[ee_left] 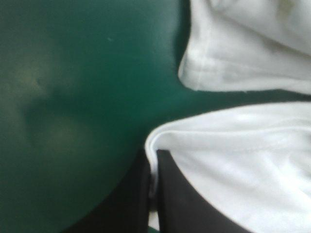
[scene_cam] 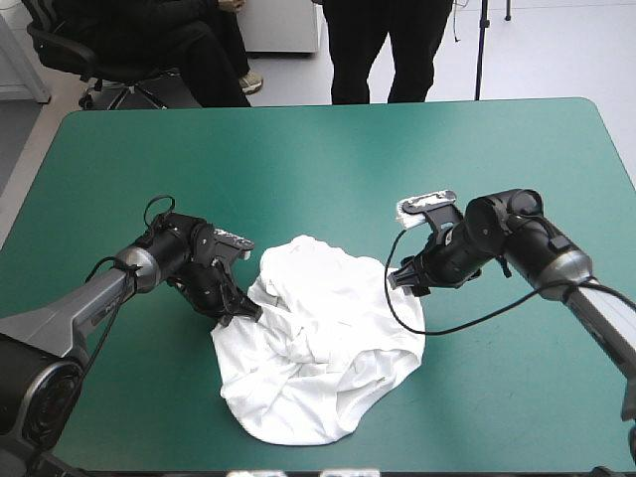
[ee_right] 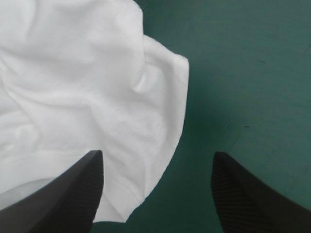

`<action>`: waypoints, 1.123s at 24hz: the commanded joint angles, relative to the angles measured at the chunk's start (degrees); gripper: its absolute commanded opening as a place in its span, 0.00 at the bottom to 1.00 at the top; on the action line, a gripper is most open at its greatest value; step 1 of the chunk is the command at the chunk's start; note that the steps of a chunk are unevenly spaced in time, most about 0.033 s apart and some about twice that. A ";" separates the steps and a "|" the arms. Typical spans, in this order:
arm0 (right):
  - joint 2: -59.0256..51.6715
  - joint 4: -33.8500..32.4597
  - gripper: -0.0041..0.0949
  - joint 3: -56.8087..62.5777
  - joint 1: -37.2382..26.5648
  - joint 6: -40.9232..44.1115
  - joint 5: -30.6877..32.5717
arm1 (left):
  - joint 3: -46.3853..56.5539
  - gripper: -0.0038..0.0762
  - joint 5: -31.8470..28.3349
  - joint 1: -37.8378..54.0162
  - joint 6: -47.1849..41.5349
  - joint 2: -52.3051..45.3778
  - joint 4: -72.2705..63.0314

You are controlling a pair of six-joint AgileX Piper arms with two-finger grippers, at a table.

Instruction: Fold the cloth

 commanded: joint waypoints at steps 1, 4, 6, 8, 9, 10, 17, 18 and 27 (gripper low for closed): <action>2.10 0.18 0.65 -1.39 -0.46 -0.67 -3.02 | 0.91 0.03 0.40 -0.38 0.35 -0.05 -3.91; 4.65 0.07 0.63 -1.39 -0.46 -0.67 -4.80 | 0.91 0.03 0.29 -0.38 0.35 -0.05 -4.84; 6.19 0.07 0.63 -1.39 -0.46 -0.67 -6.47 | 0.91 0.03 0.29 -0.38 0.35 -0.05 -5.05; 7.50 0.07 0.63 -1.39 -0.46 -0.67 -7.84 | 0.91 0.03 0.16 -0.38 0.35 -0.05 -5.05; 8.29 0.07 0.63 -1.39 -0.46 -0.67 -8.15 | 0.91 0.03 0.16 -0.38 0.35 -0.05 -5.05; 9.03 0.07 0.62 -1.39 -0.46 -0.94 -8.18 | 0.91 0.03 0.03 -0.38 0.35 -0.05 -5.05; 14.51 2.03 0.51 -1.39 0.34 -1.61 -7.97 | 0.91 0.03 -0.38 -0.38 0.35 -0.05 -5.29; 15.30 2.15 0.44 -1.39 1.68 -1.75 -7.97 | 0.91 0.03 -0.38 -0.38 0.10 -0.05 -5.46; 11.74 -6.27 0.02 -1.39 1.08 1.49 -5.27 | -0.46 0.03 -0.25 -0.14 0.30 -3.83 -7.32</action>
